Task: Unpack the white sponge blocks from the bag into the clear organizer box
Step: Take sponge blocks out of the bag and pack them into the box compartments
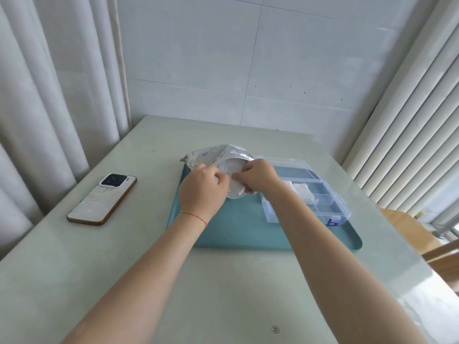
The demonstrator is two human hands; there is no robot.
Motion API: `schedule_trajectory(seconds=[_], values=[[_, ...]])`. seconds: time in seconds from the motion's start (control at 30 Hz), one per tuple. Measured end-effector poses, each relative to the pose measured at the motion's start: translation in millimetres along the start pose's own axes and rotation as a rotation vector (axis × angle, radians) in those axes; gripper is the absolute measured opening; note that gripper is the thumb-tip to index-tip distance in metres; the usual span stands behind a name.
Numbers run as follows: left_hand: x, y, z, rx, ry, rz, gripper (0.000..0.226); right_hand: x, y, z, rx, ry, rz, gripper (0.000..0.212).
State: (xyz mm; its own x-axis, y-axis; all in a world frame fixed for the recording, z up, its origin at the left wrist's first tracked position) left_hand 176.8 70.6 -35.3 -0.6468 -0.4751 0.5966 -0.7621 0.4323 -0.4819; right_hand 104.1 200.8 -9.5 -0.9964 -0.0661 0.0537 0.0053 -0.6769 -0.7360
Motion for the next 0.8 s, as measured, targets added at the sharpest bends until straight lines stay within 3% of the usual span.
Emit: schedule_trajectory(seconds=[0.07,0.13,0.23,0.3,0.4,0.53,0.73,0.8], values=[[-1.4,5.4,-3.8,0.017,-0.119,0.171,0.041,-5.6,-16.9,-8.1,0.037,-0.014,0.061,0.020],[-5.8,14.2,-7.2,-0.199,-0.334,0.313,0.049,-11.1,-29.4,-18.5,0.110,-0.023,0.111,0.020],[-17.2,27.5,-17.5,-0.612,-0.559,0.418,0.026,-18.1,-37.4,-29.9,0.208,-0.040,0.167,0.021],[-19.9,30.4,-23.6,-0.681,-0.569,0.371,0.016,-22.6,-41.0,-36.7,0.284,-0.025,0.212,0.023],[-18.8,32.5,-21.1,-0.664,-0.648,0.277,0.021,-22.1,-49.9,-48.1,0.477,0.030,0.219,0.040],[-17.0,32.3,-17.4,-0.551,-0.579,0.304,0.015,-20.3,-70.6,-57.0,0.461,-0.062,0.161,0.013],[-16.1,39.8,-38.5,-0.645,-0.525,0.527,0.007,-23.0,-87.0,-52.5,0.266,-0.275,0.214,0.021],[-16.5,45.8,-48.9,-0.720,-0.595,0.601,0.013,-21.1,-86.5,-50.1,0.220,-0.308,0.203,0.012]])
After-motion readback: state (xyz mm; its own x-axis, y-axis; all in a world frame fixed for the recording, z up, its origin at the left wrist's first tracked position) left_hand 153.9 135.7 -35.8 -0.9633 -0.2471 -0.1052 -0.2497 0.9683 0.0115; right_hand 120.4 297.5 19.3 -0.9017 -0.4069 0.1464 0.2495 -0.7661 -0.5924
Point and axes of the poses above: each hand's wrist, its own x-axis towards the middle knuckle, its own y-axis out of the palm, z = x × y, the point moved 3 cm from there along x, towards the middle knuckle, and after that the axes turned 11 degrees about -z, right-handed, at the moved point
